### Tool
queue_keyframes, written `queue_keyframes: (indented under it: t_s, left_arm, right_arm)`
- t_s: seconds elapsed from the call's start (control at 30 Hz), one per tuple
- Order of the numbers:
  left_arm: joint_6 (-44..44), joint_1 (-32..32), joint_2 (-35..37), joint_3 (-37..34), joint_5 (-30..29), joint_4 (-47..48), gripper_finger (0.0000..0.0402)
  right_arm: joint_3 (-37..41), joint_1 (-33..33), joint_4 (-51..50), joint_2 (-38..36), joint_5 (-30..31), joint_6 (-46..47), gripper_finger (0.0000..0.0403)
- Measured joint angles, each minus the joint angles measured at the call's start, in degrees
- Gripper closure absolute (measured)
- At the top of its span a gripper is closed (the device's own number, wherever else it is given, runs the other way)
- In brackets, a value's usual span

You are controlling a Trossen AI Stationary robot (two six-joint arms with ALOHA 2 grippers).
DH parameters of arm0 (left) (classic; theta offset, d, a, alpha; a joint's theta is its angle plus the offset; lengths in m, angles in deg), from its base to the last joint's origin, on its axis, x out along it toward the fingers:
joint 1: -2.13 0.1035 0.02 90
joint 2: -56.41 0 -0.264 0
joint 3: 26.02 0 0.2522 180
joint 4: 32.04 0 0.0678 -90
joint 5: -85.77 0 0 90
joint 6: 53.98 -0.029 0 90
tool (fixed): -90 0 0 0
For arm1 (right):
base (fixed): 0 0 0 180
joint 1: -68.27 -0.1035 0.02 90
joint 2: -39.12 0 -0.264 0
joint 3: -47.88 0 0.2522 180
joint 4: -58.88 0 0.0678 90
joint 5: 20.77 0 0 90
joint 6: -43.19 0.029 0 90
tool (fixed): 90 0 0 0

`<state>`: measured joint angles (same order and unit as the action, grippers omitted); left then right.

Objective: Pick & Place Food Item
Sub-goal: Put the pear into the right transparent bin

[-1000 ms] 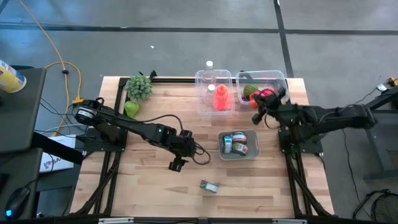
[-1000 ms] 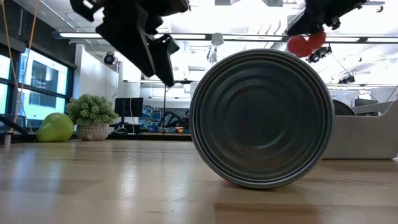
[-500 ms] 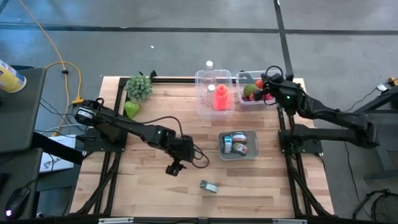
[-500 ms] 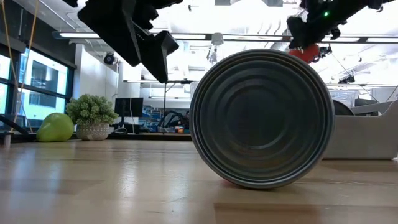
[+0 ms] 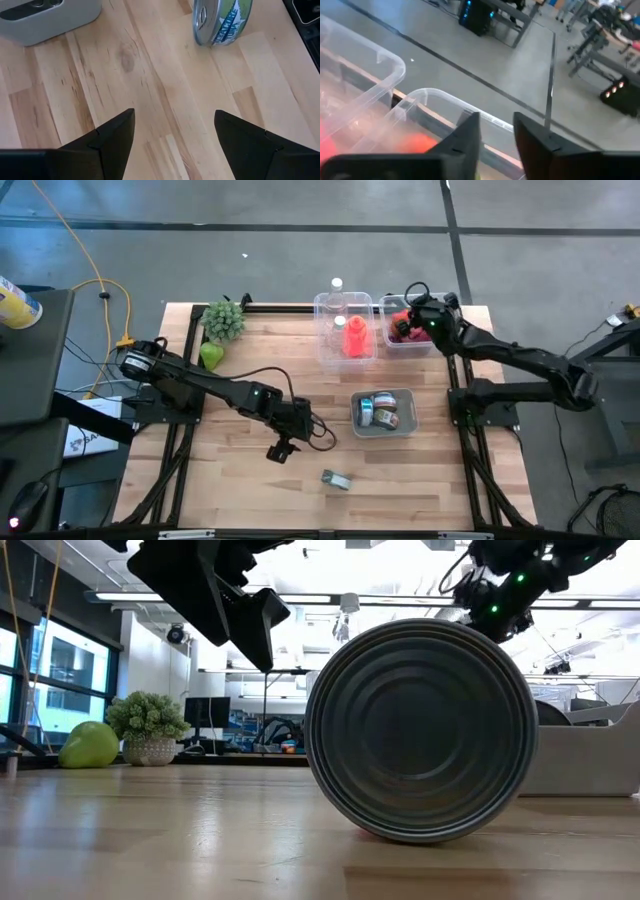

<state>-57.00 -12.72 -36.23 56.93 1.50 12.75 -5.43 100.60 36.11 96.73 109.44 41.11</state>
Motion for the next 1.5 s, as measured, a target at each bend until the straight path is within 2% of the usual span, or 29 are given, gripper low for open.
queue_keyframes:
  t_s: [0.2, 0.33, 0.4, 0.47, 0.6, 0.7, 0.77, 0.83, 0.9, 1.07, 1.2, 1.37, 1.5]
  left_arm:
    - [0.08, 0.0, 0.0, 0.0, 0.0, 0.26, 0.0135]
    - [4.63, 0.23, 0.28, 0.0, 0.0, 4.01, 0.0135]
    - [7.63, 0.76, 1.29, 0.0, -0.04, 9.6, 0.0135]
    - [10.85, 1.14, 3.29, 0.0, -1.5, 15.05, 0.0135]
    - [14.78, 1.06, 8.78, 0.0, -9.19, 22.2, 0.0135]
    - [17.04, 0.87, 13.85, -0.17, -12.22, 27.51, 0.0135]
    - [18.02, 2.15, 16.73, -1.5, -11.72, 30.32, 0.0135]
    - [18.5, 4.37, 19.68, -3.74, -11.69, 31.99, 0.0135]
    - [21.05, 7.91, 22.6, -6.5, -13.26, 32.27, 0.0135]
    - [36.05, 18.85, 28.44, -13.61, -21.67, 34.61, 0.0135]
    - [46.31, 28.29, 30.57, -16.36, -24.9, 39.43, 0.0135]
    - [44.77, 37.25, 30.77, -16.5, -27.62, 41.34, 0.0135]
    - [41.65, 40.39, 30.77, -16.5, -27.5, 41.18, 0.0135]
  right_arm:
    - [0.0, 1.1, 1.97, 1.89, -1.21, 2.89, 0.0195]
    - [-0.04, -0.76, 4.83, 0.76, -6.2, 1.54, 0.0149]
    - [-0.35, -3.62, 5.45, -0.22, -10.92, 1.26, 0.0136]
    - [-0.35, -6.84, 7.46, -1.97, -16.6, 5.56, 0.0128]
    - [-0.41, -14.29, 15.06, -4.76, -33.68, 14.66, 0.0123]
    - [-0.39, -21.42, 20.7, -5.03, -45.23, 15.51, 0.0123]
    - [-0.39, -27.06, 24.02, -4.45, -48.59, 13.83, 0.0123]
    - [-0.39, -32.67, 26.31, -3.24, -48.3, 11.14, 0.0123]
    - [-0.37, -38.18, 28.73, -1.38, -45.12, 8.57, 0.0123]
    - [-0.37, -48.65, 33.9, 4.33, -35.5, 4.92, 0.0123]
    - [-0.35, -53.42, 37.88, 9.16, -32.27, 3.23, 0.0123]
    - [-0.35, -56.15, 40.28, 12.91, -32.7, 3.29, 0.0123]
    - [-0.35, -57.61, 40.12, 13.87, -32.78, 3.42, 0.0123]
